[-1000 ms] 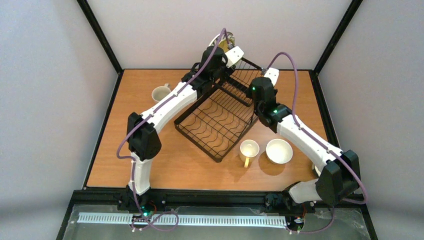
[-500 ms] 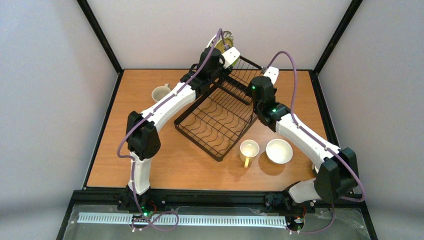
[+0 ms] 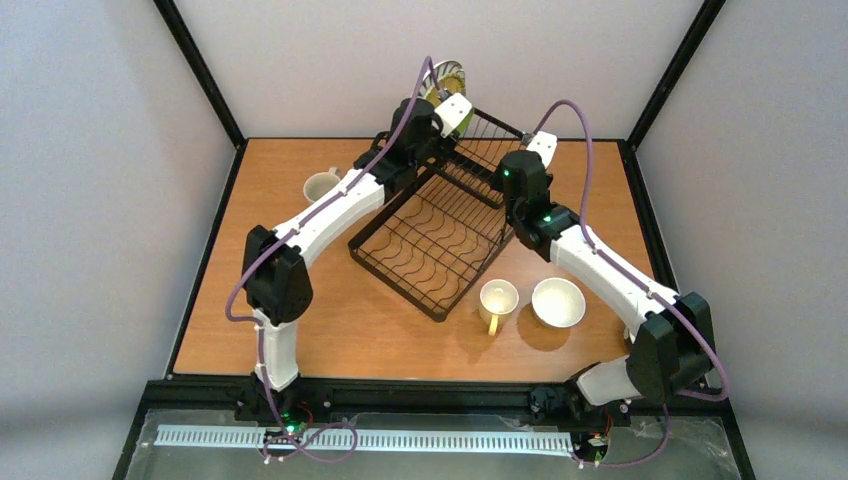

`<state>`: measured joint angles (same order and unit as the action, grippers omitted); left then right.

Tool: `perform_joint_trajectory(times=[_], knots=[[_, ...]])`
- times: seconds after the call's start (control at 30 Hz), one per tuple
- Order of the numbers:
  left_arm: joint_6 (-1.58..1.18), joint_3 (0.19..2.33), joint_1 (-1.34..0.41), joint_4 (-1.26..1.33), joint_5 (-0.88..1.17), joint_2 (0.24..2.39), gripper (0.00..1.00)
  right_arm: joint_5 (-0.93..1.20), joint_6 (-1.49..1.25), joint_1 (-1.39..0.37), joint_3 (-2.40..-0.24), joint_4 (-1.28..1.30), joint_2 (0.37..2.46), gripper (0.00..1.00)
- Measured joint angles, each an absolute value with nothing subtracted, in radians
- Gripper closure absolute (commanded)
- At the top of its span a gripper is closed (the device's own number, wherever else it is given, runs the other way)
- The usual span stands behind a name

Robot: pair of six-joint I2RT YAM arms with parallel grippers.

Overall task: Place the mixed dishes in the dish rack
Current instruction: Insert the plate into the dish rack.

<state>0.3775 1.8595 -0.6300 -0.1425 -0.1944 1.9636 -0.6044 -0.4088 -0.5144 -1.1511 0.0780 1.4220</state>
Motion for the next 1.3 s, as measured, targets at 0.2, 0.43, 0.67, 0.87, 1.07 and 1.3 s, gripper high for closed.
perform_joint_trajectory(times=[0.2, 0.43, 0.67, 0.87, 1.07, 1.3], knots=[[0.362, 1.858, -0.63, -0.131, -0.211, 1.952, 1.0, -0.598, -0.411, -0.513, -1.151, 0.079, 1.422, 0.21], [0.343, 1.858, -0.632, -0.108, -0.244, 1.95, 1.0, -0.593, -0.411, -0.511, -1.156, 0.083, 1.425, 0.21], [0.332, 1.859, -0.634, -0.089, -0.274, 1.95, 1.0, -0.592, -0.409, -0.511, -1.167, 0.086, 1.435, 0.21], [0.332, 1.891, -0.634, -0.09, -0.29, 1.964, 1.0, -0.592, -0.408, -0.511, -1.172, 0.085, 1.441, 0.21], [0.332, 1.942, -0.63, -0.101, -0.301, 1.997, 1.0, -0.592, -0.408, -0.511, -1.172, 0.085, 1.441, 0.21], [0.324, 1.959, -0.627, -0.131, -0.281, 2.03, 1.0, -0.592, -0.408, -0.511, -1.172, 0.076, 1.445, 0.21]])
